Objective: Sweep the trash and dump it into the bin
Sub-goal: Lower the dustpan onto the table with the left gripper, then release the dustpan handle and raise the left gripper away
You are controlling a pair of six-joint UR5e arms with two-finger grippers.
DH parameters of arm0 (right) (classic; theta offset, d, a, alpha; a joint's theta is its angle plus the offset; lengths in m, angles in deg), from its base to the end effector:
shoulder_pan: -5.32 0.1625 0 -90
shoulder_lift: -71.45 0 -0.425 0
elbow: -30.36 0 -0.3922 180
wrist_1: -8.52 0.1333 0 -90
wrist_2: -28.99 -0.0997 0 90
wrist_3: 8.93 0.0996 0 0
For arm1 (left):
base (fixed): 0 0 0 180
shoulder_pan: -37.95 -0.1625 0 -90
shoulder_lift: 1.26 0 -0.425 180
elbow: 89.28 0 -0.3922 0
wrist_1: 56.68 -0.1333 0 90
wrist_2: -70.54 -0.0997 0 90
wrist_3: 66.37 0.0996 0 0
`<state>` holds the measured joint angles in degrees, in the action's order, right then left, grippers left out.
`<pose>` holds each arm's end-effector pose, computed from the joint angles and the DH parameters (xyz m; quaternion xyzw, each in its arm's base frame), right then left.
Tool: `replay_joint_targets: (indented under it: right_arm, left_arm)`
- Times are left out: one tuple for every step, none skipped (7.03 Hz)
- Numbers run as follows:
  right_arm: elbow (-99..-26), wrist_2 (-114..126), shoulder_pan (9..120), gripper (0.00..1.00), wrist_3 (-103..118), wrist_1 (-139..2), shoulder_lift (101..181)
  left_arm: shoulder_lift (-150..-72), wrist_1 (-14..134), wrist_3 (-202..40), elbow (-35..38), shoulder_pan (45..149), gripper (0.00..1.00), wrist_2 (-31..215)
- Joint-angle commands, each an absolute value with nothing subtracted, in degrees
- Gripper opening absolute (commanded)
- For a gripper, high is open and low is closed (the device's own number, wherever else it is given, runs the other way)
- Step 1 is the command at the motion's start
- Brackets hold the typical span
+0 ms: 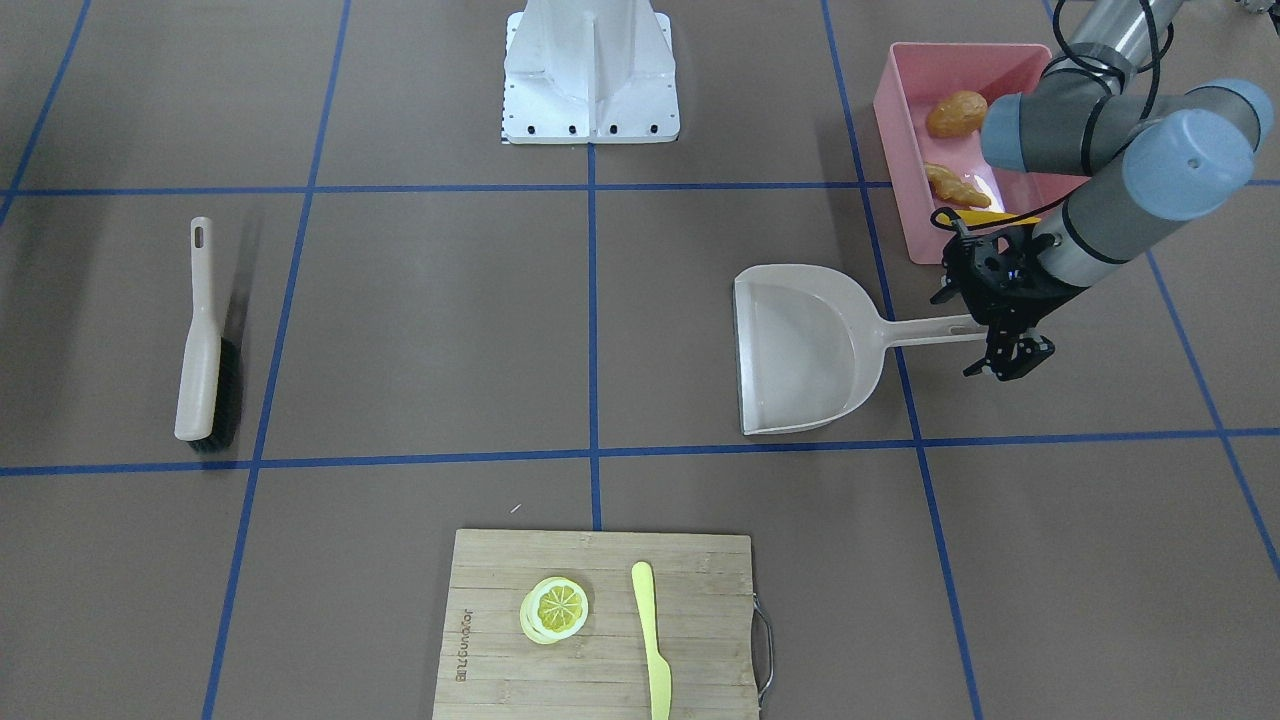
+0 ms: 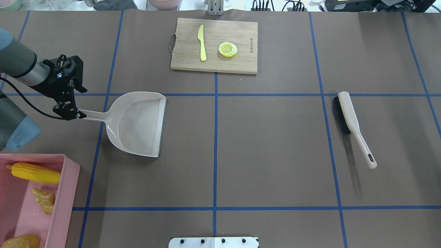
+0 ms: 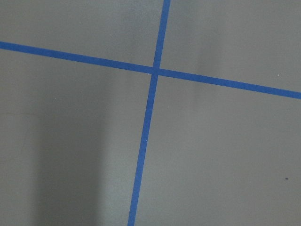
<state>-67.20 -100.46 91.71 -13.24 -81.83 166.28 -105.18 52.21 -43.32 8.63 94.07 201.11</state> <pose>0.0410 -0.4623 0.6400 0.0216 -0.3373 -0.0720 0.9384 0.2727 -0.5290 0.4215 0.2942 0.3544 0.5252 0.7156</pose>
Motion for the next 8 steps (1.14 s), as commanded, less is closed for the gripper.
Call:
replay_joint_targets:
  right_arm:
    - [-67.2, -100.56, 91.71, 1.0, -13.24, -81.83, 166.28]
    - [-67.2, -100.57, 91.71, 1.0, -13.24, -81.83, 166.46]
    - [-67.2, -100.57, 91.71, 1.0, -13.24, -81.83, 166.46]
    - [-67.2, -100.57, 91.71, 1.0, -13.24, -81.83, 166.46]
    - [-67.2, -100.57, 91.71, 1.0, -13.24, -81.83, 166.46]
    - [-67.2, -100.57, 91.71, 1.0, -13.24, -81.83, 166.46]
    - [-67.2, -100.57, 91.71, 1.0, -13.24, -81.83, 166.54]
    - [-67.2, -100.57, 91.71, 1.0, -13.24, -81.83, 166.55]
  left_arm:
    - [-105.15, 50.81, -59.42, 10.73, 96.13, 0.98, 195.81]
    - [-105.24, 50.81, -68.65, 10.82, 96.49, 0.98, 194.48]
    - [-104.89, 48.72, -73.62, 12.3, 96.75, 0.98, 191.51]
    - [-103.84, 44.87, -73.93, 14.06, 99.02, 0.98, 189.91]
    - [-103.74, 40.31, -74.1, 14.25, 102.87, 0.98, 189.9]
    - [-103.13, 36.78, -74.11, 14.6, 106.65, 0.98, 189.98]
    - [-100.86, 36.05, -74.02, 14.86, 109.99, 0.98, 190.59]
    - [-98.67, 36.04, -74.02, 15.48, 112.37, 0.98, 190.95]
